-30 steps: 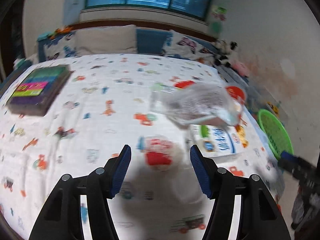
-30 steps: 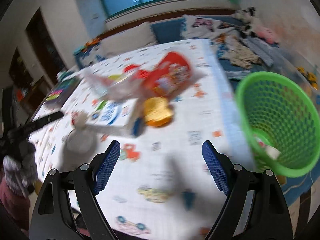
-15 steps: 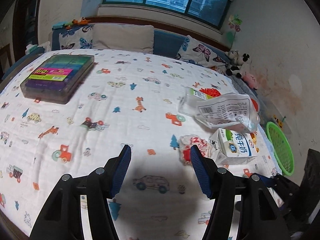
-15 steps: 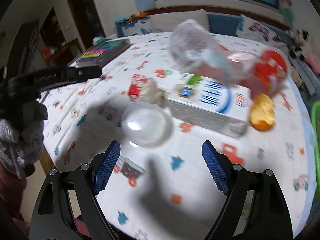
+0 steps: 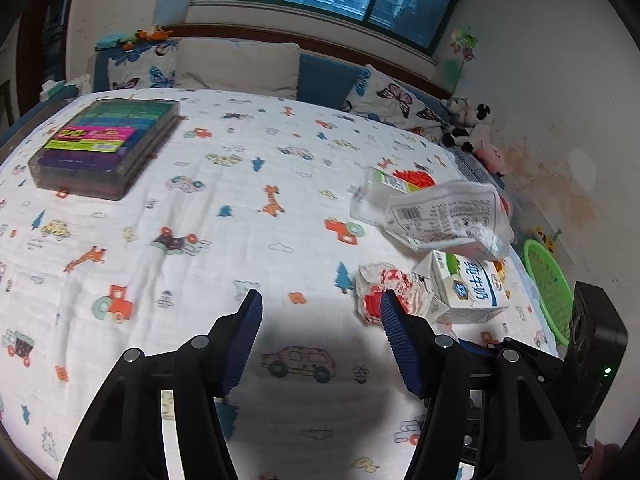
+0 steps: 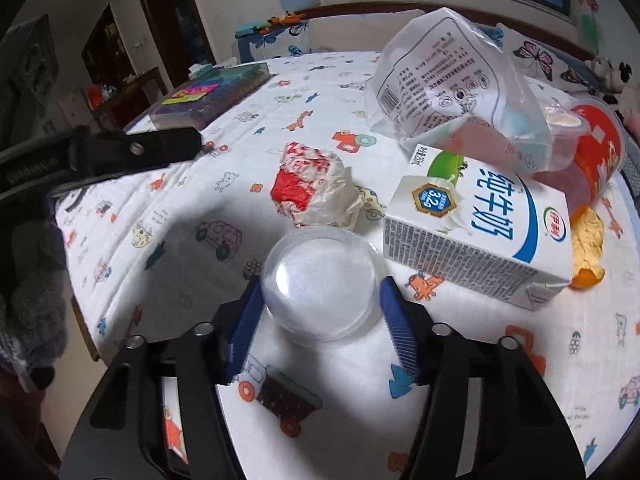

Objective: Collect trash
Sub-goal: 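Grasp the clear plastic dome lid with the right tool while the left tool grasps the red-white wrapper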

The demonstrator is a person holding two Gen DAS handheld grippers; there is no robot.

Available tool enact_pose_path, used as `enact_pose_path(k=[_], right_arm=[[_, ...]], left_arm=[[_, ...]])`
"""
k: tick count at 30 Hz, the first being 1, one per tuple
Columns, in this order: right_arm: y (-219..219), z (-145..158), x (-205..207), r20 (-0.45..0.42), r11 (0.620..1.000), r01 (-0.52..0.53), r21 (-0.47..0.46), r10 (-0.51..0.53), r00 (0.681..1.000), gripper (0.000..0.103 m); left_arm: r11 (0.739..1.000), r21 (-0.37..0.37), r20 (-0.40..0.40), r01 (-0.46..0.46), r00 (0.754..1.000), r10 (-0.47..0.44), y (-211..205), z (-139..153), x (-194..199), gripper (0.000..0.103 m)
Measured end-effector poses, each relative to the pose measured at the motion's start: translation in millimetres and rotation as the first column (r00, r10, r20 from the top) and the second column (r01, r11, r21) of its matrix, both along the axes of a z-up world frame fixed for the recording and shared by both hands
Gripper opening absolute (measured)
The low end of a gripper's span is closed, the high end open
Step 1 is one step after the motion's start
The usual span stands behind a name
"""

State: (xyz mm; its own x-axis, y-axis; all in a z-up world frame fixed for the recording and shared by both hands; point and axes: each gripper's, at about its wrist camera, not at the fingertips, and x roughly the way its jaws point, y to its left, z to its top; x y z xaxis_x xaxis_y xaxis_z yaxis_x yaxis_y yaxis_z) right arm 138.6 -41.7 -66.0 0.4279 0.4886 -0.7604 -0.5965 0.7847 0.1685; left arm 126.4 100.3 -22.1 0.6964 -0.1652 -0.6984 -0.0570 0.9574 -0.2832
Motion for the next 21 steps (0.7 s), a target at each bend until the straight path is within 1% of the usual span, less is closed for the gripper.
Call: enact_pose_path(k=[5,6,7,12,15,21], right_arm=[[-20.7,9.5,-7.5,-0.004,1.0,0.013,0.027,-0.013,1.0,0.059],[-27.1,12.3,-9.8,-0.006,0.999,0.019,0.034,-0.019,1.0,0.059],[-33.0,15.1,-12.1,-0.005,0.999,0.026,0.038,-0.025,1.0,0.059],[-61.3,29.3,-22.4,0.014,0.997,0.062,0.047,-0.062,0.998,0.059],[-81.3,38.0,-27.7,0.032,0.994,0.098,0.053,-0.099,0.995,0.059],[-125.4,47.7,-31.2,0.049,0.98,0.187,0.068,-0.191,0.98,0.059]], left_arm=[[0.999,0.001,-0.016,0.052,0.998,-0.052,-18.7,-5.7,7.3,0.059],[0.998,0.0,-0.019,0.066,0.998,-0.066,-23.5,-7.0,9.4,0.064],[0.997,0.0,-0.022,0.074,0.997,-0.074,-27.2,-8.0,11.1,0.067],[0.994,0.023,-0.037,0.111,0.993,-0.11,-47.5,-14.9,23.5,0.068],[0.992,0.053,-0.05,0.114,0.992,-0.111,-55.2,-20.0,28.6,0.069],[0.992,0.068,-0.082,0.106,0.992,-0.1,-58.0,-32.0,33.6,0.069]])
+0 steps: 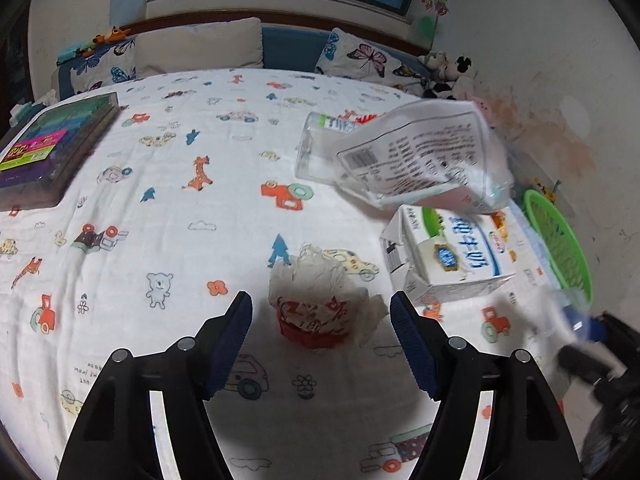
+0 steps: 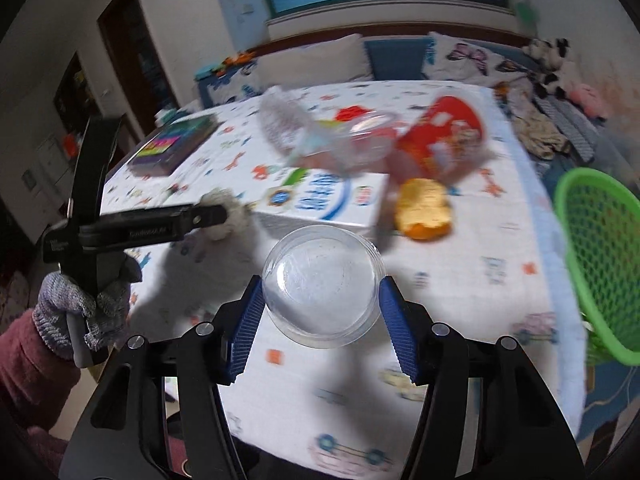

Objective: Collect trash
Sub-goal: 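Grasp the clear plastic dome lid with the right tool while the left tool grasps the red-white wrapper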

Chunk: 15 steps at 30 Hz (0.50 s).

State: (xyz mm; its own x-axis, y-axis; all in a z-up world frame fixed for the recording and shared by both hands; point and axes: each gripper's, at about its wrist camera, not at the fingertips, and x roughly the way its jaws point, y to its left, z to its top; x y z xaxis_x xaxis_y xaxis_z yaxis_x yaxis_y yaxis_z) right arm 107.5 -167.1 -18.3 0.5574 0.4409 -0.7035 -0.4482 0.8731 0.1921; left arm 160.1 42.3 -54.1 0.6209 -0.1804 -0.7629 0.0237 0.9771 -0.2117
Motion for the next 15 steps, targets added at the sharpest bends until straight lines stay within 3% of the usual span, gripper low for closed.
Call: enact_pose_path(k=[4,8,15], right_arm=[[-28.0,6.0,3.0,0.006,0.998,0.064,0.013,-0.064,0.998,0.059],[-57.0,12.7,7.6,0.015,0.991,0.132,0.03,-0.132,0.991,0.059],[-104.9,21.3,12.9,0.04,0.967,0.251,0.038,-0.253,0.967,0.059]], left_arm=[[1.0,-0.017,0.007,0.004,1.0,-0.004,0.9,-1.1,1.8,0.062],[1.0,0.007,0.026,0.029,0.999,-0.029,-6.1,2.1,1.8,0.044],[0.999,-0.01,0.041,0.04,0.998,-0.039,-10.2,15.8,-5.9,0.038]])
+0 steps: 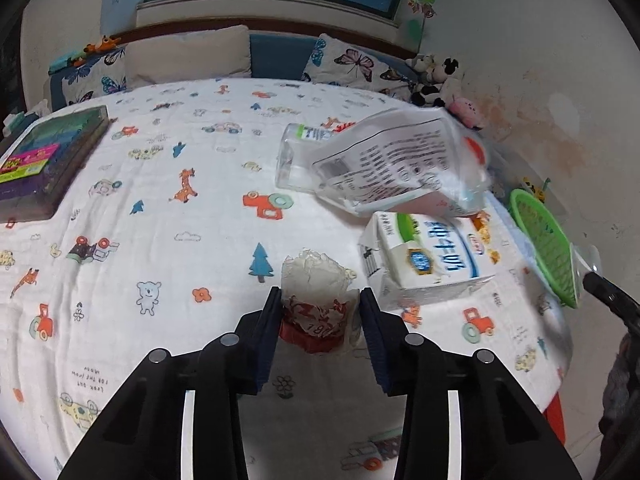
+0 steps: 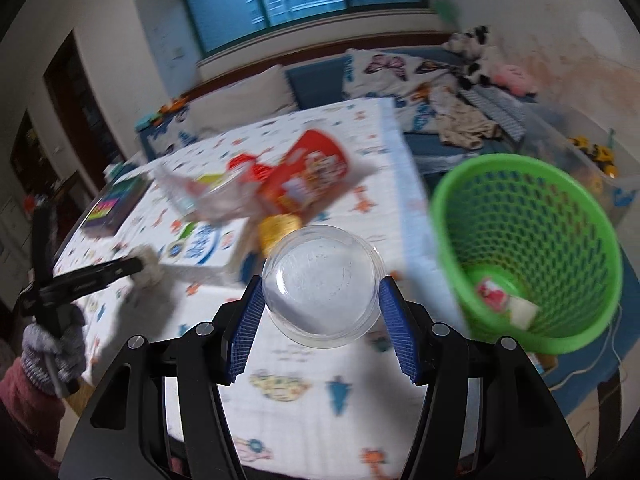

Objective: Collect trash
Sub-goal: 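Grasp the clear plastic dome lid with the right tool while the left tool grasps the red-white wrapper, then carry the lid and wrapper over the green basket and release both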

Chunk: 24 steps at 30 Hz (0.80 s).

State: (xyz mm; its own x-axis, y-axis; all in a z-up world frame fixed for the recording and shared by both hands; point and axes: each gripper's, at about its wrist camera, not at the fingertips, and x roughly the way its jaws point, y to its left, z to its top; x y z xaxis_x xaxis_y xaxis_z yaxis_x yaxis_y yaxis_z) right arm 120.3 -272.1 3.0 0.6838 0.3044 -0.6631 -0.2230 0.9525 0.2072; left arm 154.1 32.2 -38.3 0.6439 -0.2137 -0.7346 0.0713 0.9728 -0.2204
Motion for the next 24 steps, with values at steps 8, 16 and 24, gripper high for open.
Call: enact_pose_path(k=[8,16,24], right_arm=[[-57.2,0.0,18.3,0.003,0.99,0.14,-0.019,-0.14,0.99,0.059],[-109.9,-14.5,35.1,-0.032,0.969,0.24,-0.052,-0.242,0.97,0.059],[-151.2,-33.6,46.3,-0.077,0.949,0.311,-0.052,-0.315,0.946,0.06]], left_arm=[[0.993,-0.068,0.072,0.096,0.993,-0.092,-28.6,41.3,-11.4,0.038],[0.964,-0.088,0.117,0.251,0.964,-0.241,-100.1,71.3,13.4,0.038],[0.915,-0.067,0.117,0.398,0.914,-0.389,-188.2,81.8,47.9,0.038]])
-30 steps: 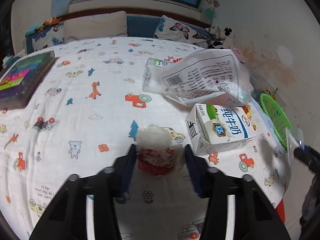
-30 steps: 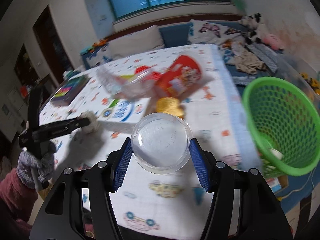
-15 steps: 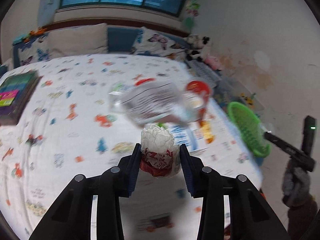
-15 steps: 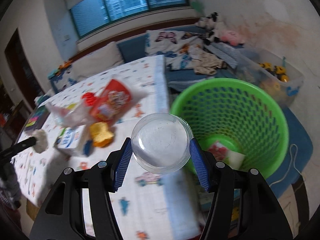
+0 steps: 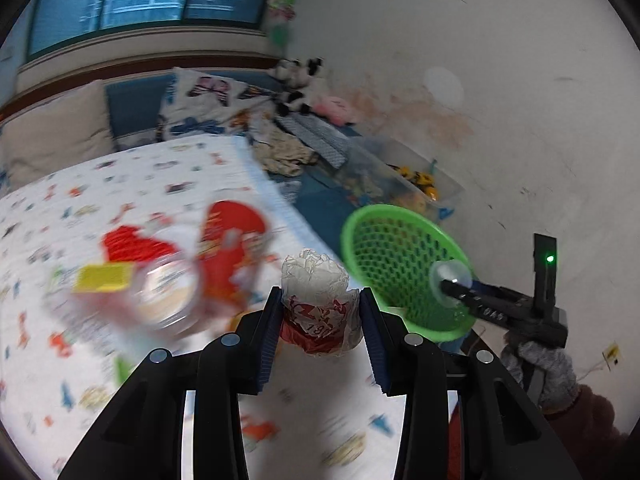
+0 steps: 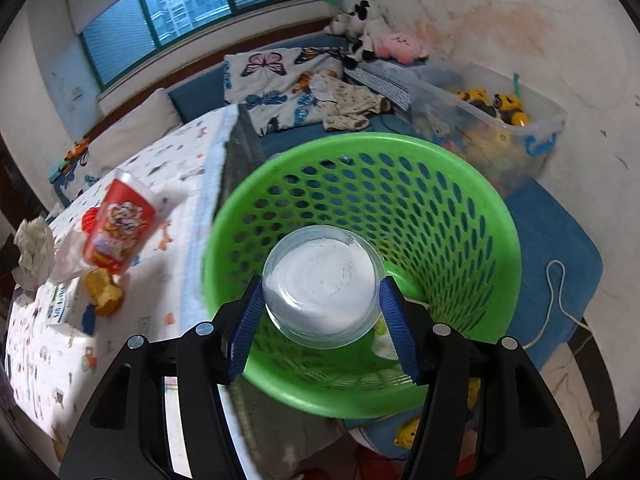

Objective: Collect trash
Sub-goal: 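Carry the lid and wrapper over the green basket and release both, then grasp the clear plastic bag with the left tool while the right tool approaches the jelly cup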

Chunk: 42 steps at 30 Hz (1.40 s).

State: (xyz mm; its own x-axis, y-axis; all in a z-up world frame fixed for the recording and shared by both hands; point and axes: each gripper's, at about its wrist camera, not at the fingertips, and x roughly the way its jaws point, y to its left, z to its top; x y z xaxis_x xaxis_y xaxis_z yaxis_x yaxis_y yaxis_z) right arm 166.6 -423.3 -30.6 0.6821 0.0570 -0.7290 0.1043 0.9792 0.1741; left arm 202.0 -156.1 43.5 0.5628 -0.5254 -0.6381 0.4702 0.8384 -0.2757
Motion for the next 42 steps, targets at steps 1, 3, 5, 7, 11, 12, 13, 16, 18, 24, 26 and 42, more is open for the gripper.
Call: enact_pose_path(k=[1,3,5,7,11,12,13,16,18,24,26,42], right_arm=[[-3.6,-1.7,0.6,-0.002,1.0,0.008,-0.001,-0.008,1.0,0.06],[-11.1,-4.7,2.4,-0.006,1.0,0.021,0.011,-0.021,1.0,0.061],[-17.9,-5.9,2.0,-0.005,0.999,0.034,0.028,-0.034,0.999,0.065],[-22.3,-5.0,0.6,0.001,0.999,0.044,0.031,-0.044,0.999,0.067],[-28.9,-1.8,-4.4,0.008,0.998,0.049,0.035,-0.049,0.999,0.067],[-30.2,-0.8,-6.9,0.01,0.998,0.048,0.037,-0.048,0.999,0.067],[-31.1,0.1,-9.1,0.013,0.998,0.048,0.037,-0.049,0.999,0.067],[-34.7,3.0,-17.6,0.022,0.998,0.052,0.032,-0.052,0.998,0.068],[-36.2,4.0,-23.3,0.026,0.998,0.052,0.038,-0.053,0.998,0.069],[-38.1,7.0,-37.0,0.043,0.997,0.061,0.051,-0.063,0.997,0.071],[-37.5,7.7,-39.1,0.044,0.997,0.062,0.048,-0.065,0.997,0.071],[2.5,17.5,-48.4,0.066,0.999,-0.008,0.054,0.005,0.998,0.073]], left_arm=[[1.0,0.001,-0.003,0.016,1.0,-0.016,-9.2,-0.4,3.9,0.038],[0.999,0.013,-0.008,0.047,0.999,-0.047,-31.2,-2.1,12.5,0.038],[0.997,0.022,-0.015,0.075,0.997,-0.074,-51.0,-4.2,20.6,0.038],[0.995,0.03,-0.022,0.097,0.995,-0.096,-67.9,-6.7,26.4,0.038],[0.99,0.034,-0.04,0.139,0.99,-0.137,-99.1,-11.6,35.8,0.038],[0.989,0.034,-0.043,0.146,0.989,-0.145,-107.2,-13.5,38.8,0.039],[0.988,0.035,-0.049,0.151,0.988,-0.15,-113.0,-15.6,40.6,0.039],[0.986,0.033,-0.077,0.165,0.984,-0.162,-129.8,-23.4,50.2,0.04],[0.985,0.04,-0.093,0.168,0.982,-0.163,-138.3,-29.5,55.2,0.041],[0.982,0.059,-0.117,0.179,0.978,-0.171,-156.7,-44.3,62.6,0.054],[0.982,0.048,-0.123,0.184,0.977,-0.177,-159.9,-45.9,63.2,0.067],[0.997,0.056,-0.054,0.044,0.998,-0.041,-91.2,-28.5,34.8,0.073]])
